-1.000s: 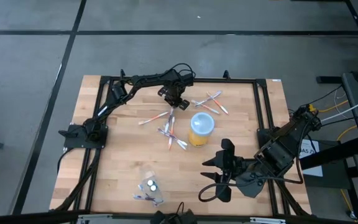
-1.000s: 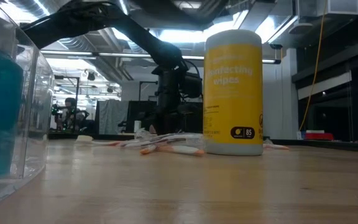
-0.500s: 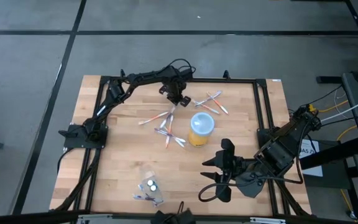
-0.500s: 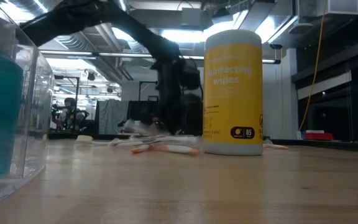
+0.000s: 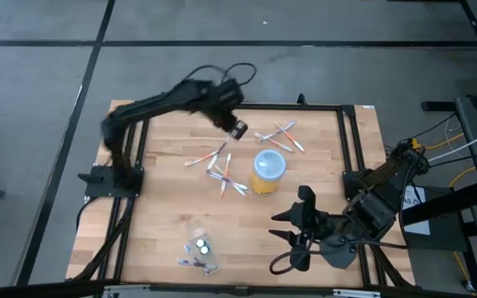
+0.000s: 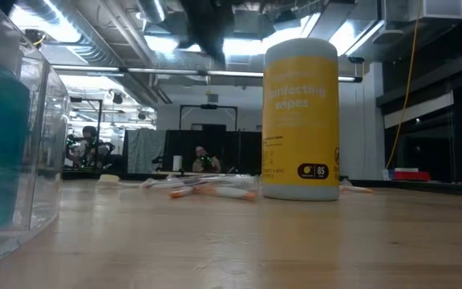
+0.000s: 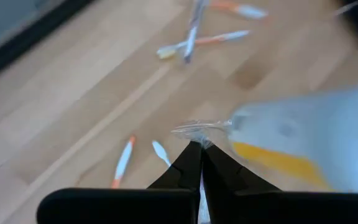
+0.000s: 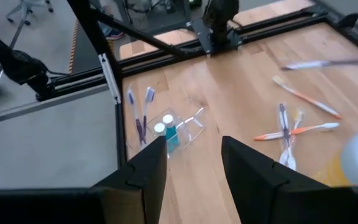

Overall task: Pick & Place toothbrushing station
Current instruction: Put the middle violet toothbrush into the right side of the transparent organizer

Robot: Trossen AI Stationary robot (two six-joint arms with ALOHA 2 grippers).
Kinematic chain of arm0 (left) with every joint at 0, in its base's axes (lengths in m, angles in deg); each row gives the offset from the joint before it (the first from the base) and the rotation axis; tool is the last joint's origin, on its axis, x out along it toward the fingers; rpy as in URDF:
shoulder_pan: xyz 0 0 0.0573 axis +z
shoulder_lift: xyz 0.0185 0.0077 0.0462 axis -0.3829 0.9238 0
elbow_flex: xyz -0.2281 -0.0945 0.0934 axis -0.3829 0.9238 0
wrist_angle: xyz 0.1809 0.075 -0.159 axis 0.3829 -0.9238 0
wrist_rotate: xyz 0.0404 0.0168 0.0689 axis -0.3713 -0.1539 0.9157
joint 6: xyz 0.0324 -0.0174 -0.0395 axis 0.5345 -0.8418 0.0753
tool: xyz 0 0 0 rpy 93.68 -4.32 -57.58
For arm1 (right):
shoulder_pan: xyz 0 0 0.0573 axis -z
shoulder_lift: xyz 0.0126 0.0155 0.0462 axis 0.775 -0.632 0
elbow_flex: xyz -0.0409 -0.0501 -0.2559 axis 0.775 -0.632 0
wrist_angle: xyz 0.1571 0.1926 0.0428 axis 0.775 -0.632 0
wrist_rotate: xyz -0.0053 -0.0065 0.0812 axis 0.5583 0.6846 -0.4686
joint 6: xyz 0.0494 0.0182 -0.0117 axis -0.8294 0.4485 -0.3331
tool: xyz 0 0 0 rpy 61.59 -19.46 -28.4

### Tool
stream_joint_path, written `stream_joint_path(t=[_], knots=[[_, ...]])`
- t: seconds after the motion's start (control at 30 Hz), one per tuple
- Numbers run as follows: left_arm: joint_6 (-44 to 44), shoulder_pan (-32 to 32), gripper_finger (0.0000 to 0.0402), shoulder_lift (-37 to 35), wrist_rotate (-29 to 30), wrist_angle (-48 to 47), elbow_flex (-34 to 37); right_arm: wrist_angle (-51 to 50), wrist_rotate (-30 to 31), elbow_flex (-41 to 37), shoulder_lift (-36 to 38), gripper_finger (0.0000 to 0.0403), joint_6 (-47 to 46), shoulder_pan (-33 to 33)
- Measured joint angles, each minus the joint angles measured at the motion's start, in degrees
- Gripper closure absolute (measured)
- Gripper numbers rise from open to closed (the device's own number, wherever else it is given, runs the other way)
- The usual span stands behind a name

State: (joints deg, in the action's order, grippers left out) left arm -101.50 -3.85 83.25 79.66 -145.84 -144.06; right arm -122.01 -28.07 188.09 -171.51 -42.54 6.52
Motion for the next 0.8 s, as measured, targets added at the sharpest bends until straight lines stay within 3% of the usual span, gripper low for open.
stream_joint_path(t=[0.1, 0.23, 0.33, 0.43, 0.6, 0.8], knots=[[-8.3, -10.0, 0.0399, -8.7, 8.5, 0.0, 2.8, 0.0, 3.1, 0.0, 0.0, 0.0248, -0.2, -1.2], [-26.8, -29.9, 0.0399, -17.4, 26.8, 3.8, 9.8, 0.3, 7.6, 0.0, 0.0, 0.0248, -0.2, -2.8], [-42.3, -46.0, 0.0399, -20.4, 44.1, 9.0, 16.9, 0.5, 11.4, 0.0, 0.0, 0.0248, -0.2, -3.9], [-51.9, -57.0, 0.04, -19.2, 58.4, 15.6, 23.8, 0.7, 13.6, 0.0, 0.3, 0.0248, 0.1, -4.6], [-57.8, -64.3, 0.04, -12.0, 66.4, 24.5, 29.1, 1.6, 14.2, 0.0, 1.9, 0.0248, 0.9, -5.2], [-56.6, -66.3, 0.04, -5.5, 67.1, 25.4, 26.8, 3.0, 13.8, 0.0, 5.0, 0.0248, 0.8, -5.3]])
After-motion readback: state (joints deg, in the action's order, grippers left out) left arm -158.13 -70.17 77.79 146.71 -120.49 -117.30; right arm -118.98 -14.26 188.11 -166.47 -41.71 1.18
